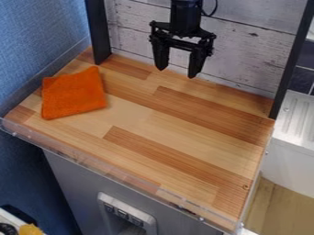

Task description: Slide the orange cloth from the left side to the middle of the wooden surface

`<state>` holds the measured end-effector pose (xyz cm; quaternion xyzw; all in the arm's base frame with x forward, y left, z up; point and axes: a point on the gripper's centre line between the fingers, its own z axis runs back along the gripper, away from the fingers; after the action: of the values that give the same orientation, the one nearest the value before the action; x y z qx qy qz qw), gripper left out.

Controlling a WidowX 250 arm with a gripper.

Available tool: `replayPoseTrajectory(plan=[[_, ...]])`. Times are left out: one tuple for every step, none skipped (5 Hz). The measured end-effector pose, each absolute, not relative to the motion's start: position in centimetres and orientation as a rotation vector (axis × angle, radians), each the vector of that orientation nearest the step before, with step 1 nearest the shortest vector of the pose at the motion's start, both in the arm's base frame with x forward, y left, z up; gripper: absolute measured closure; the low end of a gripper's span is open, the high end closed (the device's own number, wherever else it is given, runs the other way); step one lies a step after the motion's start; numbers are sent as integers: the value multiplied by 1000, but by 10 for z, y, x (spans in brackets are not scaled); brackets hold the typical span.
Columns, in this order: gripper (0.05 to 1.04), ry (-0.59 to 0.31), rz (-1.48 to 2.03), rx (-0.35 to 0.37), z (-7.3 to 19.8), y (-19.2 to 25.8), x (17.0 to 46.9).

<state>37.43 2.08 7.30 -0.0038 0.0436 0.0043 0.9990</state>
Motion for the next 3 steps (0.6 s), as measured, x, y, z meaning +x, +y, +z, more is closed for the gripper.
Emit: replayPoseTrajectory(plan=[[83, 102, 10, -10, 63, 28, 367], [86, 86, 45, -13, 57, 56, 357], [85, 31, 62, -25, 58, 81, 351]])
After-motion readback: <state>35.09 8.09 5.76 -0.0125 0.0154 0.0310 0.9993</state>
